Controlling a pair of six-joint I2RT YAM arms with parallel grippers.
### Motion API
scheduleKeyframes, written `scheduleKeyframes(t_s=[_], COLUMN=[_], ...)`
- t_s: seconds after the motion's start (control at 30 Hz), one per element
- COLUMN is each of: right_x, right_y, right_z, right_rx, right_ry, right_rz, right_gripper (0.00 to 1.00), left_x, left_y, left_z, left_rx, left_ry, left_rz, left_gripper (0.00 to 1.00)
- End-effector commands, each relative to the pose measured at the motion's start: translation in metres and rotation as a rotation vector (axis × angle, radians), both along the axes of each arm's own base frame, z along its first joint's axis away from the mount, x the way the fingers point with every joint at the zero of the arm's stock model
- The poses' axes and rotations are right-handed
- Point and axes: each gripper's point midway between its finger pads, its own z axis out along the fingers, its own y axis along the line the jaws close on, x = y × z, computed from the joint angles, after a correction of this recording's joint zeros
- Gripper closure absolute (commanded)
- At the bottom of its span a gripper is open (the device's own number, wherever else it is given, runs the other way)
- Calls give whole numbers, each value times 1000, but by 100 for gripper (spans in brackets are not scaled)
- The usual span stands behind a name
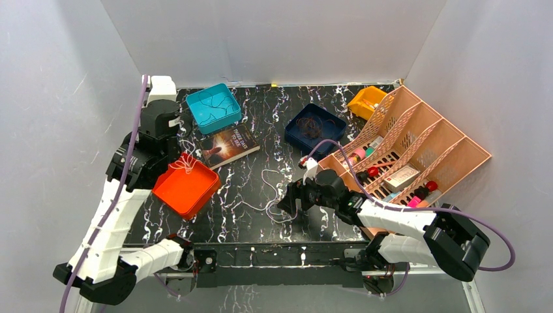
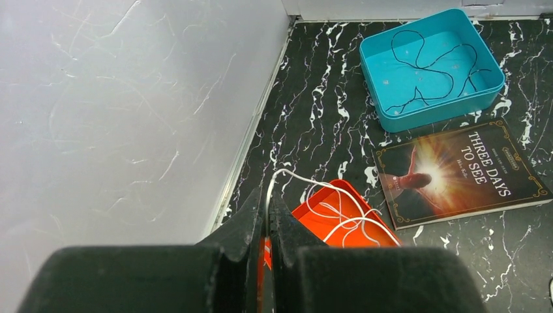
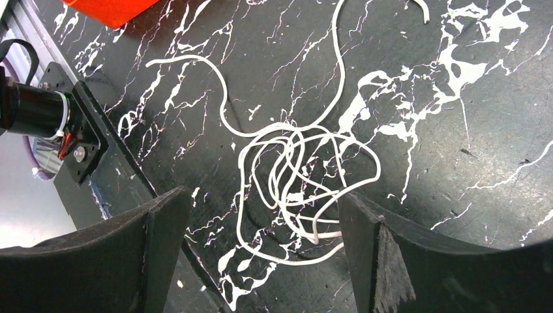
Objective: Untangle the cables
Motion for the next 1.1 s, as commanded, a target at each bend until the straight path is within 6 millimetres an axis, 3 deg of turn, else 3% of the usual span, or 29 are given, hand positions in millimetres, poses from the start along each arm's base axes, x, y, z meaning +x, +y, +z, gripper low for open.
scheduleKeyframes(t_s=[0.0,0.3,0.6,0.73,1.07], right_x=[8,8,9,9,9], right_y=[15,15,17,19,22], right_z=[32,32,31,32,29], right_rx=[76,78,79,87,85], right_ry=[-64,-61,-57,-55,-47], right_rz=[12,13,14,15,27], right_gripper=[9,9,8,8,8], left_x=[-6,-4,-8,-8,-14], left_y=[7,7,1,3,11], left_z=[9,11,83,102,105], left_rx=[-27,-23,-63,-43,-21], left_ry=[-48,-44,-166,-193,-203], left_rz=[40,37,-50,-57,-29], left_gripper=[100,100,100,100,100])
